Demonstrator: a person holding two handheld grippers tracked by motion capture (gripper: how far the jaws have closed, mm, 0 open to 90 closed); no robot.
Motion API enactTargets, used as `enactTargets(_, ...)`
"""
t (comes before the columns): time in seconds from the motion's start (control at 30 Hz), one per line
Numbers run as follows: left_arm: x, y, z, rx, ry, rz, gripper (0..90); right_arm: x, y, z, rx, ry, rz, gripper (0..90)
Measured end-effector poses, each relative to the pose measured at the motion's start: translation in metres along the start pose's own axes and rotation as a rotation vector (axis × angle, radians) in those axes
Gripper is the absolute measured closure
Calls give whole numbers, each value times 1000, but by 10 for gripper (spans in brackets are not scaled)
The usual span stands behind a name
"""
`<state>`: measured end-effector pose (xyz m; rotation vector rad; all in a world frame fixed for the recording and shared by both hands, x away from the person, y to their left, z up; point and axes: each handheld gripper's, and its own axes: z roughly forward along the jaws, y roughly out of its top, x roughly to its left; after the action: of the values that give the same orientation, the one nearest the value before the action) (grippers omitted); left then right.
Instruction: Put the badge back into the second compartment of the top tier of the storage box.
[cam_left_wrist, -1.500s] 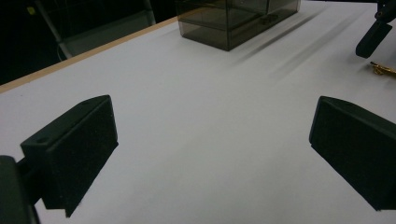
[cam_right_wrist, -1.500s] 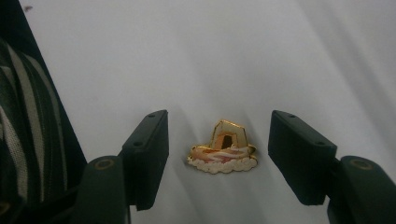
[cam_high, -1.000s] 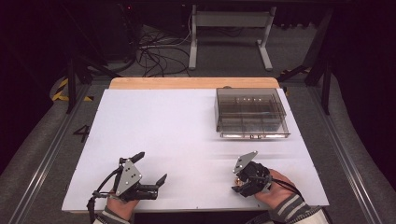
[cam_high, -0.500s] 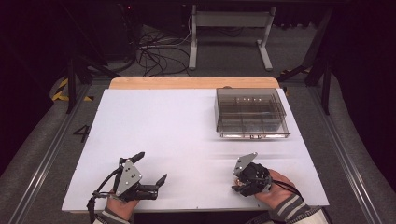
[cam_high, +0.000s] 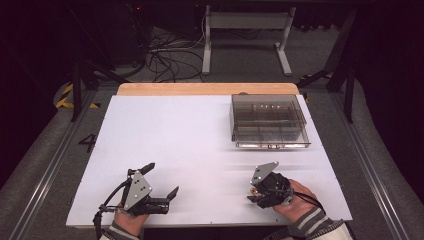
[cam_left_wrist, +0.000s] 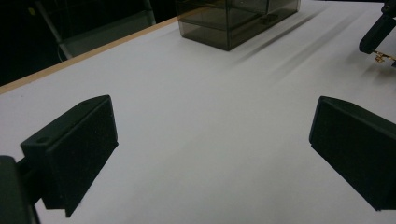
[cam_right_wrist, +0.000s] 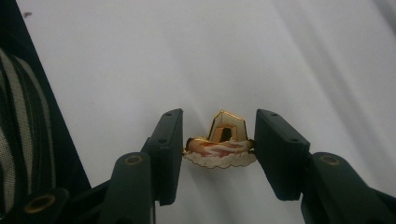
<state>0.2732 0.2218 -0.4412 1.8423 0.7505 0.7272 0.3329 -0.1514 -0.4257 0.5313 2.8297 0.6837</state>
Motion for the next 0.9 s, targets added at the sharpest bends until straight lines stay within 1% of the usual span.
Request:
enactTargets(0.07,0,0,0,0,-1,-1,16,0,0,-2,-6,-8,-4,533)
enactTargets(0.1,-1,0,0,-1,-2,-8,17,-1,1,-3,-10,-10,-10,533)
enactTargets(0.17,-1,0,0,-1,-2,-9,17,-1,1,-4,-21,-15,-1,533)
enactTargets(0.43,-1,0,0,0,-3,-10,16,-3,3,-12,-61,-38,-8,533)
enactTargets(0.5,-1,0,0,0,-2,-9,16,-3,4,-14,-62,-48,-9,533)
enactTargets(0.6,0,0,0,0,-2,-9,17,-4,5,-15,-67,-50,-15,533)
enactTargets(0.9,0,0,0,0,-1,-10,16,-5,7,-21,-88,-72,-6,533)
